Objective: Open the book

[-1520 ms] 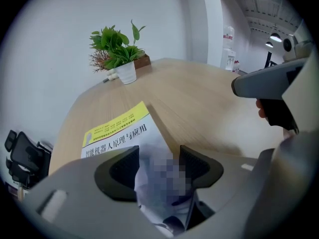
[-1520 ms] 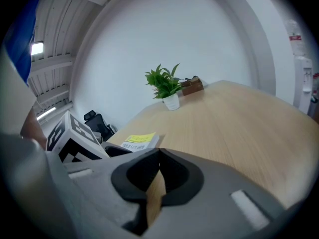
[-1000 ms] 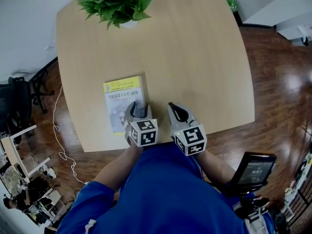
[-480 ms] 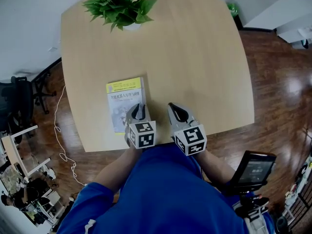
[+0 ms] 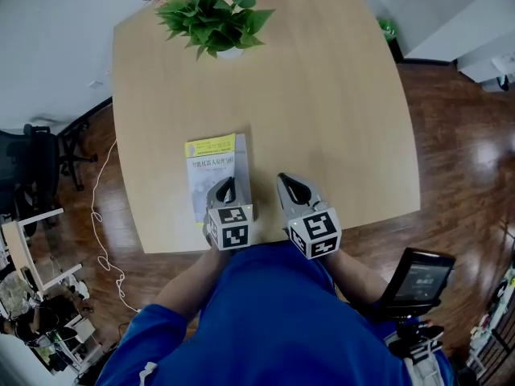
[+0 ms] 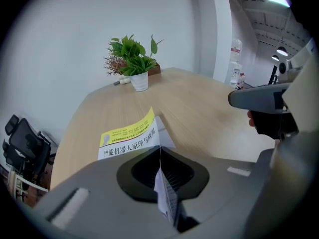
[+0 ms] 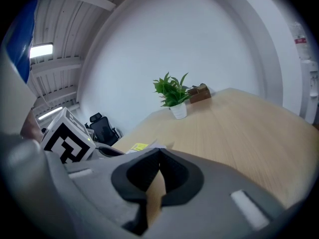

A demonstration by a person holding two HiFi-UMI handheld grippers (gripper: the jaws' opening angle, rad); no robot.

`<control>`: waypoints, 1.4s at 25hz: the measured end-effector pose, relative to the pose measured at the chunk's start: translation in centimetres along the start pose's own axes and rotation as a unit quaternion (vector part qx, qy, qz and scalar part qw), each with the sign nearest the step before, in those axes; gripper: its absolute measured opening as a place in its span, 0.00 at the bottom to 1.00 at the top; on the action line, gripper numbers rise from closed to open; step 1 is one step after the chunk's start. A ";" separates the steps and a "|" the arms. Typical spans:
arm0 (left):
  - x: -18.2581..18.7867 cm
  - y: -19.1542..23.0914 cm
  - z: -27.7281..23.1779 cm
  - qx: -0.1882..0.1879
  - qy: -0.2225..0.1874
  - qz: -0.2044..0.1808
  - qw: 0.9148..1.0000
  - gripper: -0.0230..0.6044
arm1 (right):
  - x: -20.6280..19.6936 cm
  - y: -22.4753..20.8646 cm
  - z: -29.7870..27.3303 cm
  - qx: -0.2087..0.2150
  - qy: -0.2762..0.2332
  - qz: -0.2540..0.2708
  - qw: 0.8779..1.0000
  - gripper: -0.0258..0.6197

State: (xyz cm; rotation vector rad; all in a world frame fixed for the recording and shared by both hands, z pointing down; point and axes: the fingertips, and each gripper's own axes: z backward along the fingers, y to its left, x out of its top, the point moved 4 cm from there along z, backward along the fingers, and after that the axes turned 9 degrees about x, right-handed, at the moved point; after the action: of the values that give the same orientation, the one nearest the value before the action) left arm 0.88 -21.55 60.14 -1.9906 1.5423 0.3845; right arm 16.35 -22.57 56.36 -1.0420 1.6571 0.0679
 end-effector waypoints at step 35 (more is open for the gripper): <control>-3.1 15.5 6.2 -0.038 -0.087 0.167 0.981 0.06 | 2.6 11.6 -3.7 -0.026 -0.026 0.071 0.997 0.04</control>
State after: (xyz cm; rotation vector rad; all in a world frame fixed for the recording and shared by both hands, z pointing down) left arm -13.93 -17.80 52.78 -1.6981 1.7694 0.7423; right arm 6.01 -18.96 50.37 -0.9520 1.6878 0.2309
